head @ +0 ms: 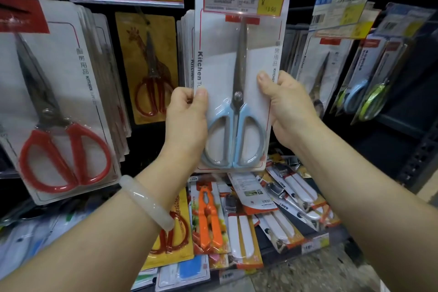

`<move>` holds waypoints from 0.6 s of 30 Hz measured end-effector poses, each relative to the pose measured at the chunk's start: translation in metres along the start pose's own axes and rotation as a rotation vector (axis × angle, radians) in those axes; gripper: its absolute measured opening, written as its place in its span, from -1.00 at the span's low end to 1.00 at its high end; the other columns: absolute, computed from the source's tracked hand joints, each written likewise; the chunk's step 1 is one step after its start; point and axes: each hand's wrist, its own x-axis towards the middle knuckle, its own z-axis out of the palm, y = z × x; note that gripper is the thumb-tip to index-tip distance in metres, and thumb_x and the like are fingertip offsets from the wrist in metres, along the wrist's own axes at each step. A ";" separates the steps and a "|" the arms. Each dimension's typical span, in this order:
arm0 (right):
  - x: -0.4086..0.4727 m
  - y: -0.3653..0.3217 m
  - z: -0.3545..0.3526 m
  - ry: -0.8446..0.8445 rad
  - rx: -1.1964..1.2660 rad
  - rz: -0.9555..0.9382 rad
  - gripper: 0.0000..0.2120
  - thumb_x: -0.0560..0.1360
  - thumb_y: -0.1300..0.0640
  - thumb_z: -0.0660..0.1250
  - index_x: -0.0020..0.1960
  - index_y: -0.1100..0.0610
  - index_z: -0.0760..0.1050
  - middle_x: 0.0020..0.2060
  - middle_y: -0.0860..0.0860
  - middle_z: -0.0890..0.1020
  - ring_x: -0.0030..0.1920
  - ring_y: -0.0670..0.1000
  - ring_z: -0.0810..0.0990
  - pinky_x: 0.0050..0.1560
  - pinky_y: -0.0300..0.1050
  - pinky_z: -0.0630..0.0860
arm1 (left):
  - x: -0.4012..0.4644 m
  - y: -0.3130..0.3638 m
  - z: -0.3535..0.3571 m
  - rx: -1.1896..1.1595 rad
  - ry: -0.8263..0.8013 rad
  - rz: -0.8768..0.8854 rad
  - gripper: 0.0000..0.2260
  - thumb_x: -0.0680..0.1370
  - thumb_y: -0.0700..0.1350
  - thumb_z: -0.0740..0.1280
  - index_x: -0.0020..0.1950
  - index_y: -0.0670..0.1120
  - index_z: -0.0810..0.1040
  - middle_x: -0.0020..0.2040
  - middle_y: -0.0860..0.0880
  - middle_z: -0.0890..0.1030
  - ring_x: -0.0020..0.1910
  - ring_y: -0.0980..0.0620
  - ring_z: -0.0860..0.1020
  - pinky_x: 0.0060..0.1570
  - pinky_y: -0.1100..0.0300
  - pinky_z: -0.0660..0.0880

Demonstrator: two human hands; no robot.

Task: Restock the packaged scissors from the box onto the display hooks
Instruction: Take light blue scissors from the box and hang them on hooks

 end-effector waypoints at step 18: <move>0.023 0.026 0.006 0.119 -0.564 0.155 -0.51 0.54 -0.12 0.21 0.33 0.18 0.36 0.17 0.07 0.48 0.16 0.04 0.46 0.06 -0.22 0.32 | 0.032 -0.036 0.000 0.202 0.055 -0.265 -0.71 0.55 -0.02 0.28 0.21 -0.13 0.48 0.02 -0.02 0.52 0.03 -0.05 0.50 0.12 0.10 0.47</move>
